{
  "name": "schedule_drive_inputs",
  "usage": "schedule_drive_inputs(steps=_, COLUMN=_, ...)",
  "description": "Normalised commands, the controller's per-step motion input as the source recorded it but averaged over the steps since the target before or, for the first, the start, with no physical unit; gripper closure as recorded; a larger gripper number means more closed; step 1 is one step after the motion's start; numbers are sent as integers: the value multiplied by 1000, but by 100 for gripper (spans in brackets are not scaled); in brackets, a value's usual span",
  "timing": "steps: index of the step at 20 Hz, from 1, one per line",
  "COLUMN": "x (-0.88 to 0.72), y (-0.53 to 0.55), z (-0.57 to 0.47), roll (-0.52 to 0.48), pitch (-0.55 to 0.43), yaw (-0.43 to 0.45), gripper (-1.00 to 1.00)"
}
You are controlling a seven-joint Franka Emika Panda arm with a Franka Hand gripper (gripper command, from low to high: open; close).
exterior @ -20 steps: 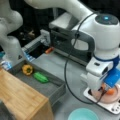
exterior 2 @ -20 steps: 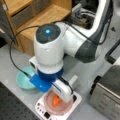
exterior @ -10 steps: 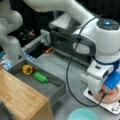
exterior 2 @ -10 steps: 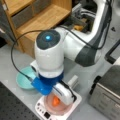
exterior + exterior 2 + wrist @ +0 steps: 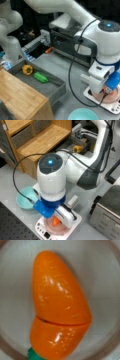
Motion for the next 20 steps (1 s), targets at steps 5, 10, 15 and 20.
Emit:
schedule_drive_inputs(steps=5, x=56, y=99, z=-83, roll=-318, pitch=-32, yaw=-12, gripper=-100)
schedule_drive_inputs(steps=10, x=28, y=95, z=-119, roll=-317, pitch=-53, yaw=-17, gripper=-100)
schedule_drive_inputs(steps=15, x=-6, y=105, z=-157, roll=-327, pitch=-83, yaw=-28, gripper=-100)
schedule_drive_inputs(steps=20, x=-55, y=69, z=-138, roll=-337, pitch=-104, yaw=-3, gripper=-100)
